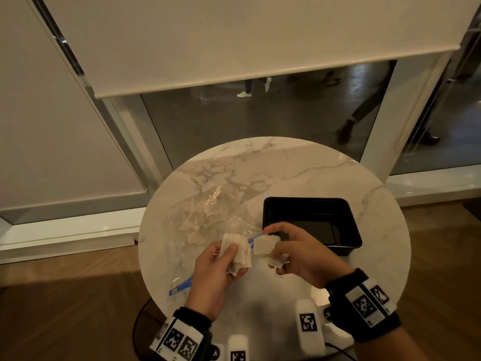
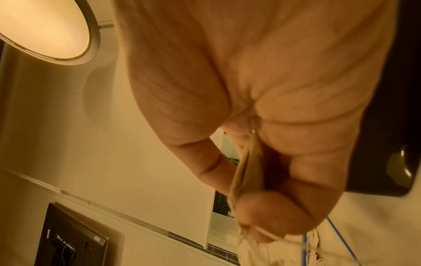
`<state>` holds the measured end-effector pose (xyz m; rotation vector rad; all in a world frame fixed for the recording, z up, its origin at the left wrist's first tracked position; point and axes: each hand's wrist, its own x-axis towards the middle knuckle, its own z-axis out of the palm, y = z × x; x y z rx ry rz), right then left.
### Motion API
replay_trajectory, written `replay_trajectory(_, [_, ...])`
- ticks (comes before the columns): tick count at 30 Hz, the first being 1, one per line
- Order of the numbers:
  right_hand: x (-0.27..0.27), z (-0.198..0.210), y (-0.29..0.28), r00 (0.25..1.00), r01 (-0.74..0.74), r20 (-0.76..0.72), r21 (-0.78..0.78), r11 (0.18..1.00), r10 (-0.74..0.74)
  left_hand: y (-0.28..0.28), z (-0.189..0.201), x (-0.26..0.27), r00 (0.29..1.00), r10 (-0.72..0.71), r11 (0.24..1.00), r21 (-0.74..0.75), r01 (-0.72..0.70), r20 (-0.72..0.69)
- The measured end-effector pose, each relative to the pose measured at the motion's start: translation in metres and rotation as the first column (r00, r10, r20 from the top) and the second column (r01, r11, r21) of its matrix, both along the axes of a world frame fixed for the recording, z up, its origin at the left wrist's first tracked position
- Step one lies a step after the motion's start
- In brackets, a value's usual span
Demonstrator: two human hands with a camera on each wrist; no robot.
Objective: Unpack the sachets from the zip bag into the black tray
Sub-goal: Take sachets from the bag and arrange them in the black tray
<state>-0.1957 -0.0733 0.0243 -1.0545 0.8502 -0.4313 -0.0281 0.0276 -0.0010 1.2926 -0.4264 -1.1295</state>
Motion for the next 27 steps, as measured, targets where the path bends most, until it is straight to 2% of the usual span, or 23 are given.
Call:
replay_trajectory(4, [0.0,0.0,0.0,0.998,-0.012,-0.058,-0.089,0.996,0.007,0.0,0.001,-0.001,0.999,0.023,1.0,-0.006,-0.023,-0.028])
replay_trajectory(10, [0.007,-0.002,0.007,0.987,-0.085,-0.155,-0.215,0.973,0.052,0.001,0.002,-0.003,0.99,-0.046,0.999,0.015,0.049,-0.131])
replay_trajectory(15, [0.013,0.001,0.014,0.976,-0.168,-0.179,-0.278,0.946,0.121,0.003,0.003,-0.003,0.993,-0.094,0.995,0.005,0.095,-0.073])
replay_trajectory(19, [0.014,0.003,0.017,0.964,-0.228,-0.207,-0.301,0.926,0.17,0.002,-0.002,0.0,0.999,-0.037,0.999,-0.01,0.036,-0.02])
replay_trajectory(27, [0.008,0.001,0.008,0.966,-0.168,-0.232,-0.239,0.956,0.112,0.001,-0.009,0.008,0.994,0.109,0.993,-0.05,-0.11,-0.019])
